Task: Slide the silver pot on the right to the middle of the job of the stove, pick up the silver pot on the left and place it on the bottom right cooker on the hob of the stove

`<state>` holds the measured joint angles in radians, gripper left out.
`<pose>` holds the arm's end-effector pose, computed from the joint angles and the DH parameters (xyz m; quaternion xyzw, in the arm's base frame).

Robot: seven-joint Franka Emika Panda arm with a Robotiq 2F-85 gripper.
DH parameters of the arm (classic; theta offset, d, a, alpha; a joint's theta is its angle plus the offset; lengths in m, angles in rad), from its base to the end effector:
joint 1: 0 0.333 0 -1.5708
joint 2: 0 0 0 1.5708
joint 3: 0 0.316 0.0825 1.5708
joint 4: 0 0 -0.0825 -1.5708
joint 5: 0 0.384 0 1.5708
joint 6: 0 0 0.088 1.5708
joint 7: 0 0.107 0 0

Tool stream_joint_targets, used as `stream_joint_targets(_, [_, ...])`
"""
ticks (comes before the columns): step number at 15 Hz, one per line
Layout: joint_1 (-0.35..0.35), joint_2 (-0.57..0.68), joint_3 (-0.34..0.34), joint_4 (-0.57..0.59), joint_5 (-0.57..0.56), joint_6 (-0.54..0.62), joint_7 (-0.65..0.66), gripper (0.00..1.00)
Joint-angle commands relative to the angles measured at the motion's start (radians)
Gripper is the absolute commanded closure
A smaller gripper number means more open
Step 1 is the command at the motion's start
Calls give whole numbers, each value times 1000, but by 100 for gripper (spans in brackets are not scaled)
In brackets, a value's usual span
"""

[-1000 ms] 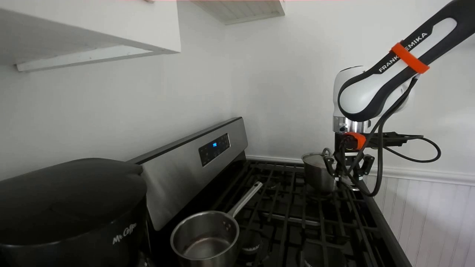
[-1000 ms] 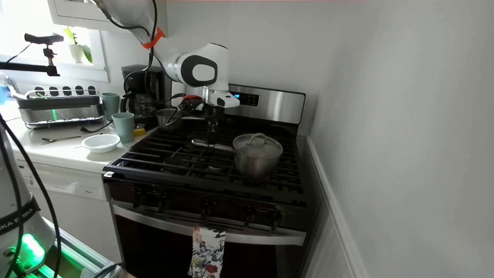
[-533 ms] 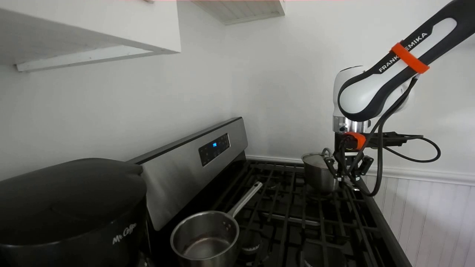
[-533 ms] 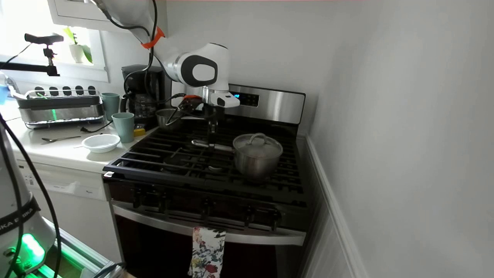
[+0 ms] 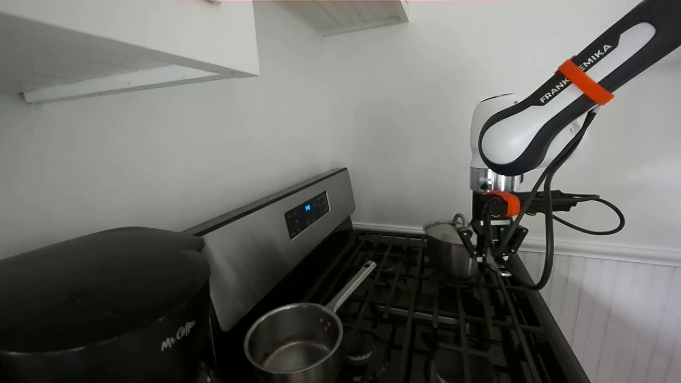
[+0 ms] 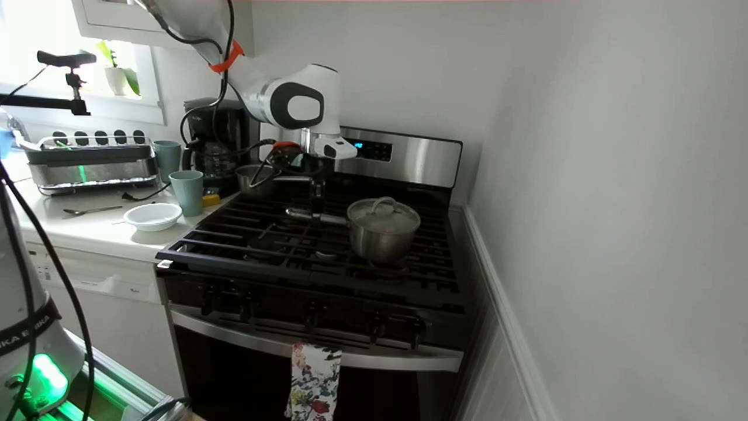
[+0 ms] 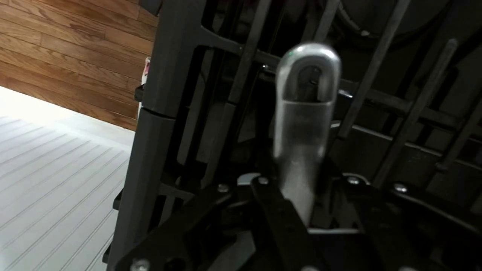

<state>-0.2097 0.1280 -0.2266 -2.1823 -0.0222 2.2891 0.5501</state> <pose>0.4961 -0.2309 0.3310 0.8844 -0.4661 -0.0078 0.0231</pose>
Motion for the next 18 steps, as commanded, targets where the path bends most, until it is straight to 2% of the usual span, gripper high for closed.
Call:
stream_joint_targets(1, [41, -32, 24, -18, 6, 2, -24, 92])
stream_joint_targets(6, [76, -37, 51, -29, 16, 7, -55, 92])
stream_joint_targets(10, [78, -61, 54, -40, 23, 6, -81, 92])
stream_joint_targets(18, [92, -146, 95, -82, 109, -22, -195, 92])
